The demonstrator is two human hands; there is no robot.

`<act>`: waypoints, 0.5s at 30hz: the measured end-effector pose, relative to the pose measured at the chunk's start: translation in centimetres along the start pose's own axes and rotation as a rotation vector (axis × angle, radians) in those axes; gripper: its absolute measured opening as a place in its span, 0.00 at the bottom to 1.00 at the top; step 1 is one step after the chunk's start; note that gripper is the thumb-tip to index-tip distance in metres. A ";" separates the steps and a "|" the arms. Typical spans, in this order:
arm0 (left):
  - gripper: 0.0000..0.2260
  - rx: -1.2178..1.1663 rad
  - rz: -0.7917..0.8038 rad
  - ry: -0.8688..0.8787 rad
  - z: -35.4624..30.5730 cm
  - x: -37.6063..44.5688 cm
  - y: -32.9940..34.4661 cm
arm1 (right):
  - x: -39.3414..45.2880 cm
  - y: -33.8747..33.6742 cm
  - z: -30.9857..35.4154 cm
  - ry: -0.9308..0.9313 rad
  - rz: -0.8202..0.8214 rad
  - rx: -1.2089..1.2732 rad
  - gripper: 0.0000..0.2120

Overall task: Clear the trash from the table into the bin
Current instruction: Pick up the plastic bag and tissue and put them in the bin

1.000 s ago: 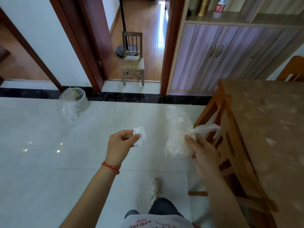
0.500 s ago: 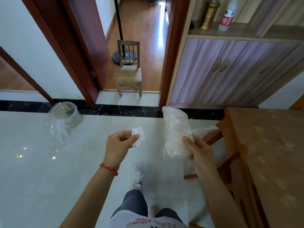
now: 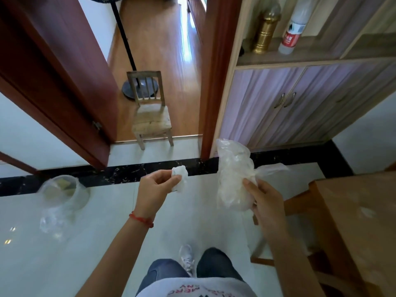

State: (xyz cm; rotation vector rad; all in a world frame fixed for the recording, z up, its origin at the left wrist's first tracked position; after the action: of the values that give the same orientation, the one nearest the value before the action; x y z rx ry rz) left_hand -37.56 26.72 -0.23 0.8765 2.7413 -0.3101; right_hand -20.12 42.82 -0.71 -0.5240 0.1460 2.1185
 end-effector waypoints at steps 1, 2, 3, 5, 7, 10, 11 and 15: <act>0.06 -0.002 0.009 -0.002 -0.3 1.3 0.1 | 1.0 0.4 0.4 0.007 0.000 -0.001 0.09; 0.06 -0.004 0.019 -0.007 -0.6 2.5 0.2 | 2.0 0.7 0.8 0.012 -0.003 0.009 0.09; 0.06 -0.007 0.028 -0.012 -0.9 3.9 0.4 | 3.1 1.0 1.3 0.013 -0.010 0.032 0.09; 0.05 -0.019 0.043 -0.021 -1.5 6.6 1.0 | 5.5 1.4 2.2 0.023 -0.034 0.077 0.06; 0.05 -0.037 0.053 -0.032 -2.2 9.2 1.8 | 7.9 1.9 3.2 0.029 -0.035 0.113 0.03; 0.05 -0.048 0.058 -0.046 -3.3 13.2 3.1 | 11.8 2.0 5.1 0.017 -0.026 0.136 0.02; 0.04 -0.048 0.061 -0.048 -3.7 14.4 3.6 | 13.0 2.0 5.7 0.011 -0.020 0.134 0.01; 0.03 -0.017 0.073 -0.029 -5.8 19.3 5.4 | 17.6 2.0 8.0 0.003 -0.002 0.129 0.00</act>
State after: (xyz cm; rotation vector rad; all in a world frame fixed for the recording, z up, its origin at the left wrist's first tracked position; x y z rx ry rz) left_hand -50.62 43.00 -1.08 0.9572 2.6745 -0.2836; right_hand -32.80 57.55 -1.09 -0.4509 0.2820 2.0900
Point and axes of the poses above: each hand's wrist, its own x-axis towards the middle knuckle, its own y-axis out of the palm, z = x × y, the point moved 2 cm from there along x, towards the middle knuckle, and after that the axes turned 5 degrees about z, right-handed, at the moved point
